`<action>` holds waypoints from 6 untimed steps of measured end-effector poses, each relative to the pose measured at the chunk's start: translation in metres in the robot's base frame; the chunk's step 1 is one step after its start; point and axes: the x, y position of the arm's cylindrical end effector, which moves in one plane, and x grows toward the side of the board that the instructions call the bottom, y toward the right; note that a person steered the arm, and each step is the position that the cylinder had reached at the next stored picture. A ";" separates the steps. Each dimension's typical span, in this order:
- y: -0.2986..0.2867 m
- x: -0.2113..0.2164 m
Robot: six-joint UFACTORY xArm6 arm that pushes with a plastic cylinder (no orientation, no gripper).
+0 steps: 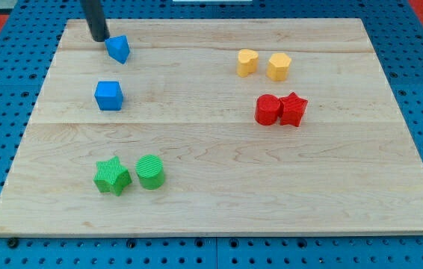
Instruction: Slide the blue triangle diagonally top right to the blue cube
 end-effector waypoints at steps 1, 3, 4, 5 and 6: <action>0.010 0.058; 0.028 0.043; 0.055 0.034; 0.067 0.028; 0.082 0.045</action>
